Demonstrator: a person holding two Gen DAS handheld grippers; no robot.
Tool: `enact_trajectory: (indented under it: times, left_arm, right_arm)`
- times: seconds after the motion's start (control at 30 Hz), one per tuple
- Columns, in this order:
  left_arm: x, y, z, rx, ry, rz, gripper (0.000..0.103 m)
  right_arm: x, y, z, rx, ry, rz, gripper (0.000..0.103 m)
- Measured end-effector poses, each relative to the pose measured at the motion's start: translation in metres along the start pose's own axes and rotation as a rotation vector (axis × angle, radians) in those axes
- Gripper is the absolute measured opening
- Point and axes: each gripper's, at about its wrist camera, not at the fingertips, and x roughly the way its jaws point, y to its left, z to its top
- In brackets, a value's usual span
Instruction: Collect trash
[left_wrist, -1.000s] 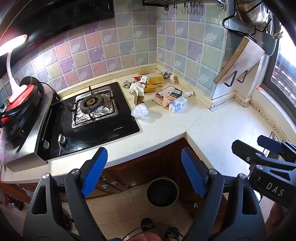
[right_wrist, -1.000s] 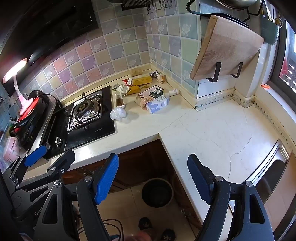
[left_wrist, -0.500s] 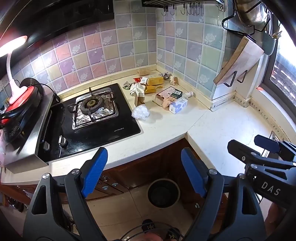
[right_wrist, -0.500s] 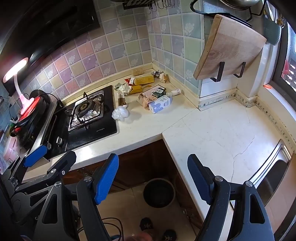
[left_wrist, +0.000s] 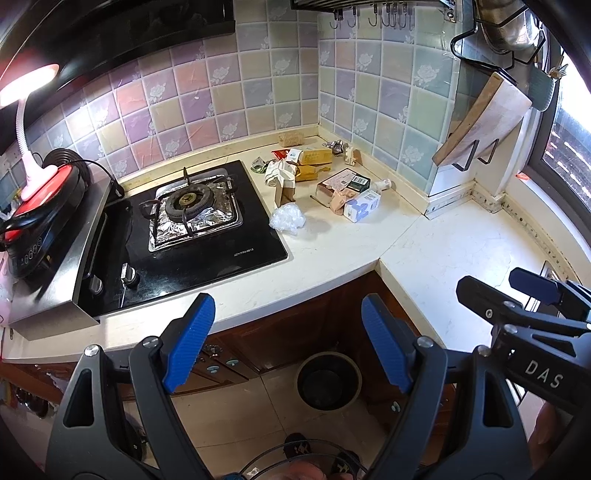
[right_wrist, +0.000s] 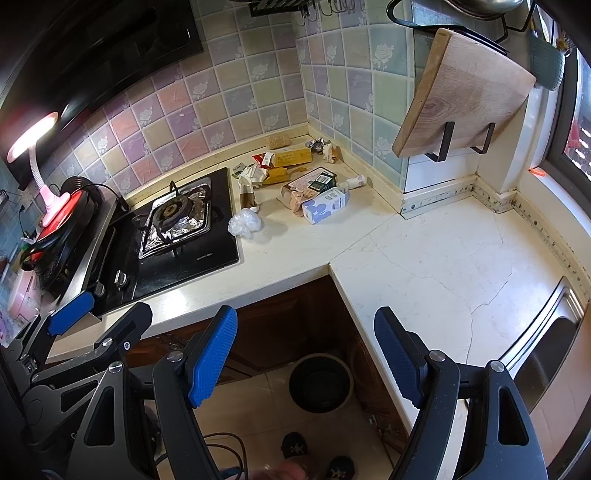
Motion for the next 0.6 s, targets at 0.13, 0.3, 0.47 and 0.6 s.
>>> enact_trajectory:
  times: [0.13, 0.3, 0.47, 0.6]
  left_arm:
    - [0.0, -0.0011, -0.0003, 0.001, -0.002, 0.001, 0.08]
    - [-0.0006, -0.0007, -0.0022, 0.0, -0.003, 0.001, 0.08]
    - [-0.001, -0.001, -0.0044, 0.0, 0.0, 0.0, 0.08]
    - [-0.0008, -0.0005, -0.0041, 0.0, -0.002, 0.0, 0.08]
  right_arm:
    - [-0.0016, 0.0003, 0.0006, 0.0, -0.002, 0.002, 0.078]
    - [-0.0024, -0.0008, 0.0018, 0.002, -0.001, 0.004, 0.078]
    - [-0.0027, 0.0004, 0.0012, 0.0, -0.003, 0.002, 0.078]
    - [-0.0035, 0.001, 0.0003, 0.0, -0.003, 0.003, 0.078]
